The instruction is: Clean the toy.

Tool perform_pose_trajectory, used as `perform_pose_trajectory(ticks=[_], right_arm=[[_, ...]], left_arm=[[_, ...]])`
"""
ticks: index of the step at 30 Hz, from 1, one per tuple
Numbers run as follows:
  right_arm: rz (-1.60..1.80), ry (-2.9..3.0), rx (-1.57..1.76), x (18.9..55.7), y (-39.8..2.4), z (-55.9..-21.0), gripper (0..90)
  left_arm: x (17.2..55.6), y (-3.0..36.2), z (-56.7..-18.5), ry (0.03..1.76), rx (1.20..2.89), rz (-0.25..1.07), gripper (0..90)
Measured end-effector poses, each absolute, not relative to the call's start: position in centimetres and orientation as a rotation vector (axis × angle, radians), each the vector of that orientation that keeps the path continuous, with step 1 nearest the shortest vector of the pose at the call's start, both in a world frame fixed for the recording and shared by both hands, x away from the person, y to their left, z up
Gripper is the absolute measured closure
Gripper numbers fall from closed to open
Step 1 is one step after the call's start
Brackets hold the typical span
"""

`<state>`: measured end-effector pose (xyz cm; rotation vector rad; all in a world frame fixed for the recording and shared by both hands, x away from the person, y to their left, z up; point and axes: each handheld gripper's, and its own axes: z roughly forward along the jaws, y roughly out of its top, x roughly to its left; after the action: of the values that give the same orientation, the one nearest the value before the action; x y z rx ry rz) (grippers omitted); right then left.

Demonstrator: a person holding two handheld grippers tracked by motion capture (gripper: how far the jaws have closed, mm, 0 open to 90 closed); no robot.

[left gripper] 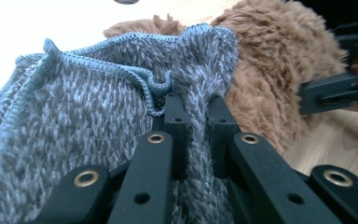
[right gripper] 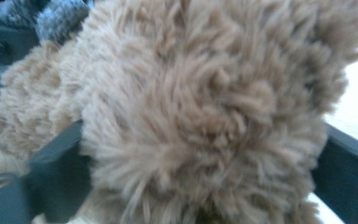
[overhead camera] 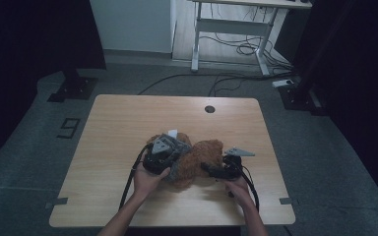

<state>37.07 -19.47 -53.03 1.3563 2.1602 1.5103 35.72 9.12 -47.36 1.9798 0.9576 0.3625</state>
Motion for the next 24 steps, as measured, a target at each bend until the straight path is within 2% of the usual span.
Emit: perform_pose_trajectory(ticks=[6,8,11,16,20,21,24], right_arm=[[1.514,2.158,1.261,36.3,-19.4,-53.3,35.4],[1.506,2.131,1.241,36.0,-19.2,-53.5,39.5],[1.487,2.119,1.225,35.7,-19.1,-53.5,41.5],[1.459,2.083,1.195,35.1,-18.7,-53.6,42.6],[1.447,2.064,1.179,34.8,-18.5,-53.6,43.6],[1.429,2.061,1.164,34.5,-18.5,-53.6,44.1],[1.421,2.059,1.17,34.6,-18.6,-53.8,44.6]], left_arm=[[35.4,8.9,-46.1,0.961,1.945,0.34,80.1],[35.5,8.0,-45.1,0.941,1.957,0.372,79.8],[35.9,6.1,-43.2,0.893,1.951,0.364,80.1],[36.8,0.5,-41.6,0.811,1.991,0.349,80.1],[37.9,-2.6,-42.7,0.826,2.056,0.356,80.0],[38.7,-3.7,-44.3,0.856,2.094,0.338,80.0],[39.0,-3.4,-45.5,0.867,2.061,0.331,80.5]])
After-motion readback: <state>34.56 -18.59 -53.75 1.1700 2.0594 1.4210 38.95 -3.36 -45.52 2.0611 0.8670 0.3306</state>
